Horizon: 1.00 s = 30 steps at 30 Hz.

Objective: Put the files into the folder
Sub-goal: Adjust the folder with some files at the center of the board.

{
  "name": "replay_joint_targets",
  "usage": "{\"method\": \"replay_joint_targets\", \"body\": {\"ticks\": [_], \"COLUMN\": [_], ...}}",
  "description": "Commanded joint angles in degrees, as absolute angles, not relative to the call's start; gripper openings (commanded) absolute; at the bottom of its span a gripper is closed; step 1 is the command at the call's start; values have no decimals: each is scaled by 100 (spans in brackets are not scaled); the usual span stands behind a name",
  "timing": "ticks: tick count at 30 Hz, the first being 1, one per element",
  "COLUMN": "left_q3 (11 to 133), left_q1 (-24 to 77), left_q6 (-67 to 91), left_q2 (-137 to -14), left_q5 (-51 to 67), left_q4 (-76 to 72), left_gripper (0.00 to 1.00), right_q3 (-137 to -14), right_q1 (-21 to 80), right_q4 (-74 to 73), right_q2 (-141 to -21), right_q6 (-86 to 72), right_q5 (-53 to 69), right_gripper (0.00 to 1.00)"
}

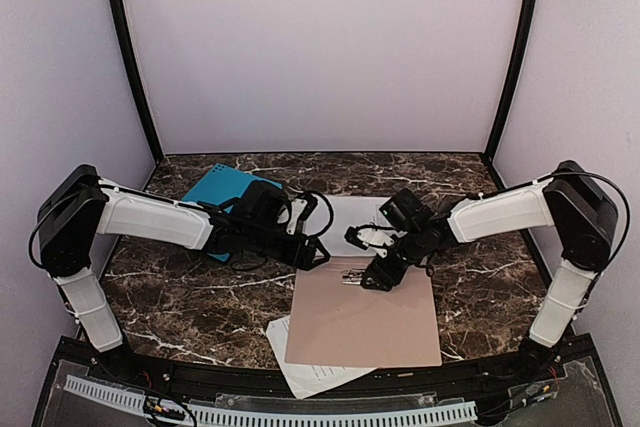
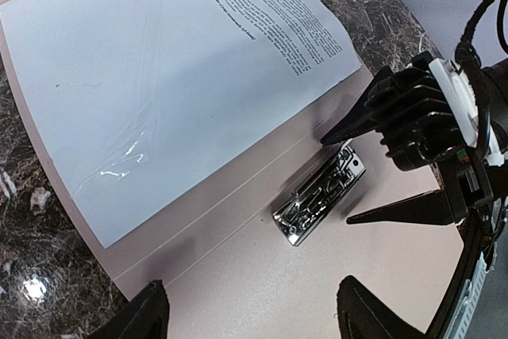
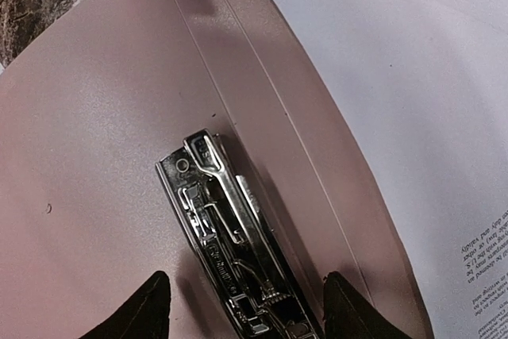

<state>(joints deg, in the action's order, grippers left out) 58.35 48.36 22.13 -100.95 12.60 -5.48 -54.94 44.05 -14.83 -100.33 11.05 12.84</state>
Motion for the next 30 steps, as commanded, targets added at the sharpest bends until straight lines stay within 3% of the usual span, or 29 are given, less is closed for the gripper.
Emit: {"method": "replay_joint_targets", "body": {"ticks": [1, 7, 12, 24, 30], "left_q3": [5811, 5818, 5818, 5842, 5770], "left_q1": [4801, 4807, 4803, 4748, 4713], "left_q6": [2200, 2193, 2194, 2496, 2704], "left_q2": [-10032, -10041, -10041, -10019, -9989], "left_q5": [1268, 1291, 1319, 1522, 1524], "left_q4": [-379, -369, -354, -428, -431], "left_gripper": [73, 73, 73, 73, 69], "right_q3": [-5376, -5569, -5616, -5553, -5606], "right_q1": [4351, 4358, 4366, 4729, 4748], "right_q4": [-1369, -1450, -1570, -1834, -1779], "right_q2": [-10039, -10379, -10423, -10442, -10554], "right_q6": [1215, 1294, 1315, 1289, 1292], "right_q5": [1311, 1129, 1075, 281, 351], "right_gripper": [63, 59, 50, 44, 35]}}
